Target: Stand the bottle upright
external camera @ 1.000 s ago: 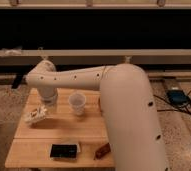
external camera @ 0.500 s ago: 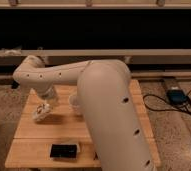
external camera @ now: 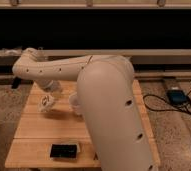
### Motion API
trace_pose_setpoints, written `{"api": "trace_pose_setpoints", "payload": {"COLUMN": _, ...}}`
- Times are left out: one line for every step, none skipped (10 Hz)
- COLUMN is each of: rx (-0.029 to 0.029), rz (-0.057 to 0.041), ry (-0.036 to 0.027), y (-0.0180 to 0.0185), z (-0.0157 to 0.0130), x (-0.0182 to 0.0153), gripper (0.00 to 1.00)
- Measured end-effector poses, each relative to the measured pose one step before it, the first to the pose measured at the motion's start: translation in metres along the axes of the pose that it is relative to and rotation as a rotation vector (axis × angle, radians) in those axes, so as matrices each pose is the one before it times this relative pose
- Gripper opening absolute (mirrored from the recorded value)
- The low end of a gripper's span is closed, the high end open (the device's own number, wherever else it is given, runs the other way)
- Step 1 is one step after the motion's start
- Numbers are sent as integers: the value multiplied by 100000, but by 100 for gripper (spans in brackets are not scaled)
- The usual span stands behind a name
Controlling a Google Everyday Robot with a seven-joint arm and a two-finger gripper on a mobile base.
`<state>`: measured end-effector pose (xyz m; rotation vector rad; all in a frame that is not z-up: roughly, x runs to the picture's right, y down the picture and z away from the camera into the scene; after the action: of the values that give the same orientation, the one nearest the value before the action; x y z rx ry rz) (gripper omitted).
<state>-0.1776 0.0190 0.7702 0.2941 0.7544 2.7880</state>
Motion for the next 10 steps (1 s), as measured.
{"api": "trace_pose_setpoints", "payload": {"rx": -1274, "rz": 1184, "ry": 696, "y": 54, "z": -577, "x": -1259, "gripper": 0}}
{"api": "trace_pose_setpoints", "payload": {"rx": -1123, "rz": 35, "ry": 1221, "y": -148, "z": -672, "x": -742, "gripper": 0}}
{"api": "trace_pose_setpoints", "payload": {"rx": -1062, "rz": -1078, "ry": 2035, "y": -295, "z": -860, "x": -516, "gripper": 0}}
{"api": "trace_pose_setpoints", "payload": {"rx": -458, "rz": -1398, "ry": 1043, "y": -491, "z": -564, "x": -692, "gripper": 0}}
{"api": "trace_pose_setpoints", "payload": {"rx": -6, "rz": -1415, "ry": 1467, "y": -662, "z": -584, "x": -208, "gripper": 0}}
{"api": "trace_pose_setpoints", "payload": {"rx": -473, "rz": -2510, "ry": 2522, "y": -1079, "z": -1083, "x": 418, "gripper": 0}}
{"api": "trace_pose_setpoints", "payload": {"rx": -346, "rz": -2778, "ry": 1396, "y": -1092, "z": -1472, "x": 604, "gripper": 0}}
{"api": "trace_pose_setpoints", "payload": {"rx": 403, "rz": -1811, "ry": 187, "y": -1044, "z": -1140, "x": 184, "gripper": 0}}
{"api": "trace_pose_setpoints", "payload": {"rx": 724, "rz": -1357, "ry": -521, "y": -1298, "z": -1002, "x": -227, "gripper": 0}}
{"api": "trace_pose_setpoints", "payload": {"rx": 1350, "rz": -1151, "ry": -815, "y": -1556, "z": -598, "x": -829, "gripper": 0}}
